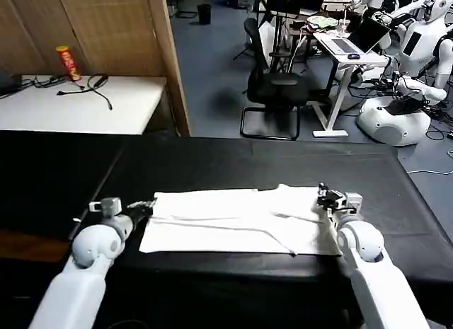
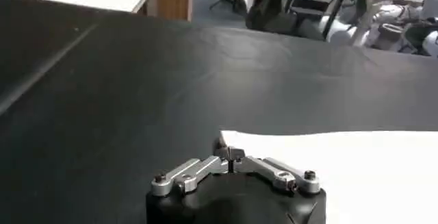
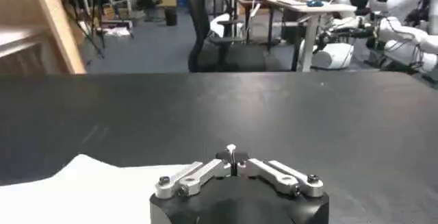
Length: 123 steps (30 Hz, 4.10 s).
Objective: Fold and organize the clothes.
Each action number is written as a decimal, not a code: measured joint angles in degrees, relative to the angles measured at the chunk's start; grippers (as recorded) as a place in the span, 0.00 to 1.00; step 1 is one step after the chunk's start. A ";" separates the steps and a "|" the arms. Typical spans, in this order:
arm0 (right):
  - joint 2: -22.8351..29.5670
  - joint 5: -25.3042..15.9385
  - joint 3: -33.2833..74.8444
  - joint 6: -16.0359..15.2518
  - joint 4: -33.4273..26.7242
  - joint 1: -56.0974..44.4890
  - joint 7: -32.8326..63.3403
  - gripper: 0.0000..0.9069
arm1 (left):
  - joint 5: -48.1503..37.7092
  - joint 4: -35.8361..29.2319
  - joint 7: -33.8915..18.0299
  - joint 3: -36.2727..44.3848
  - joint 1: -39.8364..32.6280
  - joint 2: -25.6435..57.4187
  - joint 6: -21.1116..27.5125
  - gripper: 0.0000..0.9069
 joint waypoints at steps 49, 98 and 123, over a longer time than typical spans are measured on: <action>-2.07 1.02 5.35 1.26 19.69 -12.96 -1.96 0.97 | 8.86 -8.96 1.75 -5.57 13.58 -9.13 -5.51 0.00; 0.21 -1.20 10.66 1.77 22.06 -18.53 -2.29 0.97 | 15.14 -8.94 -4.06 22.03 4.21 -20.10 -6.34 0.00; -3.21 -2.81 4.21 3.04 18.92 -15.36 -6.00 0.97 | 10.23 -7.00 -4.30 23.16 2.50 -26.99 -11.06 0.97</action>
